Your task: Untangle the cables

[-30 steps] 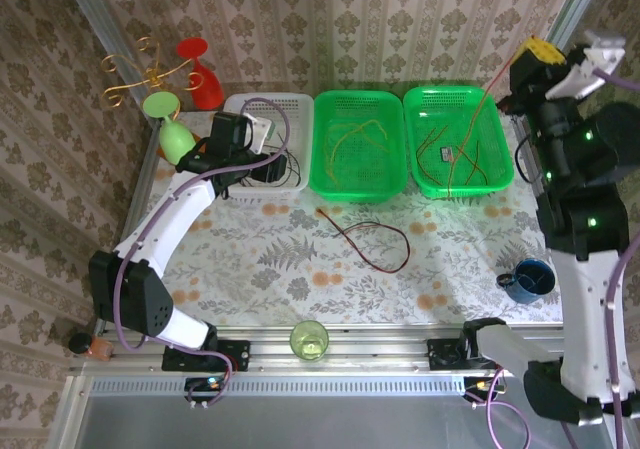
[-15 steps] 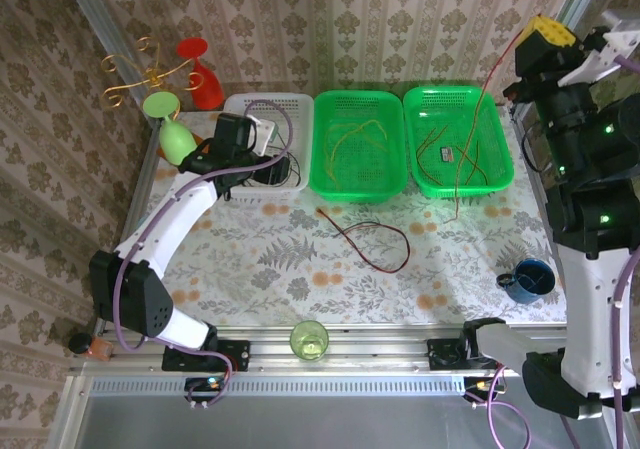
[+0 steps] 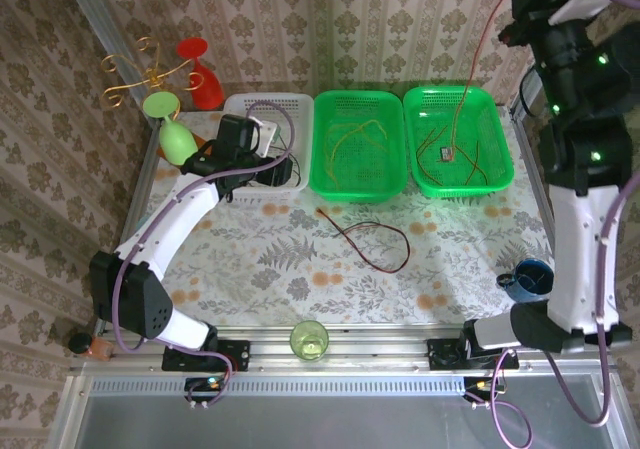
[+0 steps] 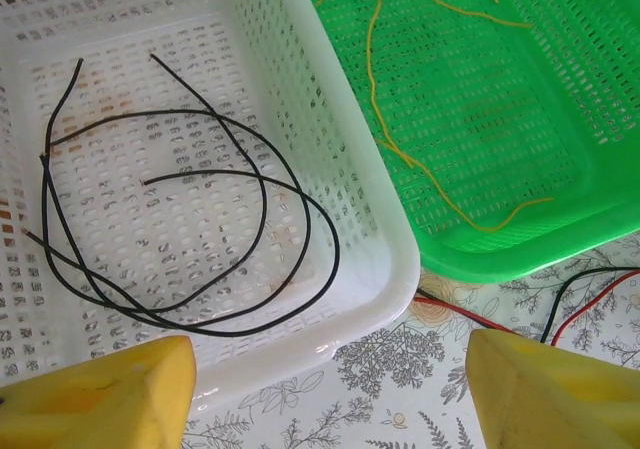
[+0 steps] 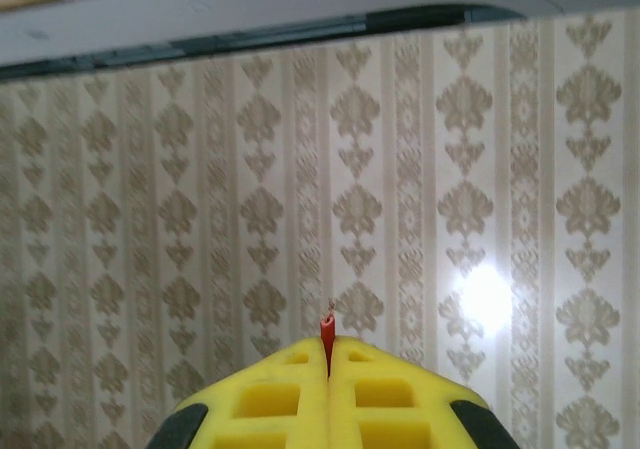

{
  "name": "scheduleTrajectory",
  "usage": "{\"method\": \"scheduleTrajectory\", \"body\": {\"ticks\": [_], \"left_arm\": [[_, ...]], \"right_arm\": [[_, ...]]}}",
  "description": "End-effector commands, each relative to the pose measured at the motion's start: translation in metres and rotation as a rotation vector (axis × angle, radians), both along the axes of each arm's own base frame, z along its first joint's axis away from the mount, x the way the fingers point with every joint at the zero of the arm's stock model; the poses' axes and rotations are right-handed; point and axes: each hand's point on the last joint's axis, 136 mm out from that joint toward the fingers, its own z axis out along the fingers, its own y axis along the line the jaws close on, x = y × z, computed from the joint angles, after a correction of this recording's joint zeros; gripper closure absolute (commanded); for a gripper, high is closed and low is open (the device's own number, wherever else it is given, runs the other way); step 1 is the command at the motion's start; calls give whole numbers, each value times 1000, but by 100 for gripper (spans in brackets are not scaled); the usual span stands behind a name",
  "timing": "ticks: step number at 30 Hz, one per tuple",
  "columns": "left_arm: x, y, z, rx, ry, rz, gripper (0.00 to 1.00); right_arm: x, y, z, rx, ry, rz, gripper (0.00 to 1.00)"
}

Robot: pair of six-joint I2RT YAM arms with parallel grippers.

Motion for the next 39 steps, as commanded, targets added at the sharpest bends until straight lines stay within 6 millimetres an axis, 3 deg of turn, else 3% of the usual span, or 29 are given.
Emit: {"method": "scheduleTrajectory", "body": {"ticks": [1, 6, 12, 18, 23, 27, 30, 34, 39], "left_arm": [[-11, -3, 4, -30, 10, 2, 27], [-15, -4, 1, -29, 15, 0, 27], [-15, -4, -2, -28, 20, 1, 27], [-14, -5, -3, -33, 20, 1, 27], [-13, -6, -3, -34, 22, 1, 26], [-18, -14, -3, -36, 25, -18, 26], [-20, -17, -5, -31, 29, -28, 26], [-20, -18, -6, -27, 32, -32, 26], [-19, -20, -6, -28, 30, -32, 25]], "right_arm": [[50, -19, -40, -31, 130, -118, 100], [96, -37, -95, -19, 296, -176, 100], [121, -52, -172, 27, 459, -252, 100], [131, -86, -262, 111, 678, -454, 100], [131, -114, -317, 131, 793, -641, 100], [130, -141, -333, 175, 832, -749, 100], [129, -161, -335, 220, 820, -844, 100], [133, -177, -334, 218, 803, -960, 100], [122, -194, -350, 232, 882, -1138, 100]]}}
